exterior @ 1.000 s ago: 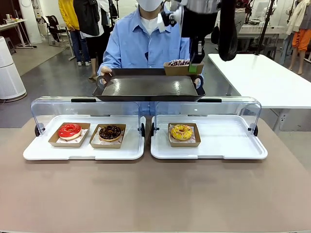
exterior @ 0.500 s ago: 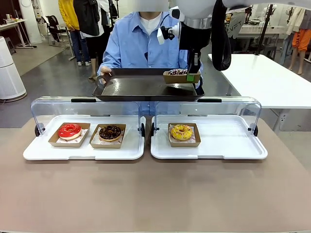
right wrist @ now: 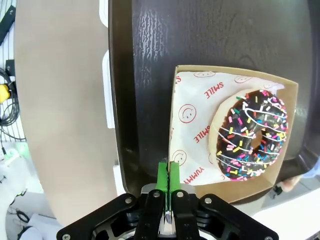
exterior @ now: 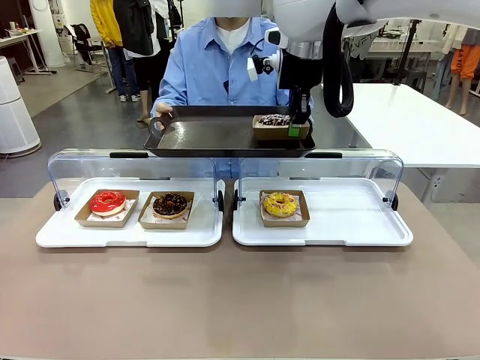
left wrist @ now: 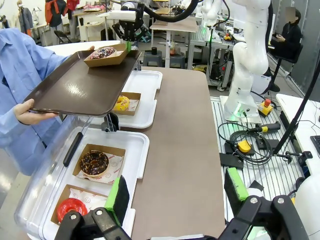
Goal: Provide the desired donut to the person.
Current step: Place the picked Paper togo box onto the Handle tray extended by the person.
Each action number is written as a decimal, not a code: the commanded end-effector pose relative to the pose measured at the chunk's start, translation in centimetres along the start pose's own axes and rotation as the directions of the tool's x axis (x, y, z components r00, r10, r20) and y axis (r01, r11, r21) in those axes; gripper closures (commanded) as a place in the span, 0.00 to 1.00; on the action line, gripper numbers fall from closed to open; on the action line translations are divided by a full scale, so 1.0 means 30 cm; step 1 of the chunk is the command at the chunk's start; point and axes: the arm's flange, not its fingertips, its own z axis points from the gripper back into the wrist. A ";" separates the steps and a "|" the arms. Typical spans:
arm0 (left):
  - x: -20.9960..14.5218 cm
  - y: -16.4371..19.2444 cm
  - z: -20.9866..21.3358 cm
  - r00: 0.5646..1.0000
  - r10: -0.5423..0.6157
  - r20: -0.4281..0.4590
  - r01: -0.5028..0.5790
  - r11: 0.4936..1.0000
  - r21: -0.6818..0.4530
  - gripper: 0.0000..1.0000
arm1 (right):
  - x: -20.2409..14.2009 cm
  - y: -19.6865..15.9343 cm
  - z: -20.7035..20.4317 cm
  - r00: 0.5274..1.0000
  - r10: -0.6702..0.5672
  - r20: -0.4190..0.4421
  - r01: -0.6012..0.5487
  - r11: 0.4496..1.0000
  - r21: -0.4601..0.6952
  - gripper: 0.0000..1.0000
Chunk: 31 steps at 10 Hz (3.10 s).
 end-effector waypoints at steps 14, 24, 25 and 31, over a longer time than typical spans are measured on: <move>0.002 -0.003 0.005 1.000 -0.007 0.006 0.007 1.000 -0.002 0.00 | -0.025 -0.007 0.001 0.999 0.034 0.020 -0.035 0.999 0.018 0.00; 0.002 -0.003 0.005 1.000 -0.007 0.006 0.007 1.000 -0.002 0.00 | -0.484 0.318 0.227 0.999 0.038 0.035 -0.037 0.999 -0.013 0.00; 0.002 -0.003 0.005 1.000 -0.007 0.006 0.007 1.000 -0.002 0.00 | -0.534 0.337 0.196 0.999 0.020 0.033 -0.020 1.000 -0.013 0.00; 0.002 -0.003 0.005 1.000 -0.007 0.006 0.007 1.000 -0.002 0.00 | -0.594 0.324 0.160 0.999 -0.024 0.026 0.024 1.000 0.016 0.00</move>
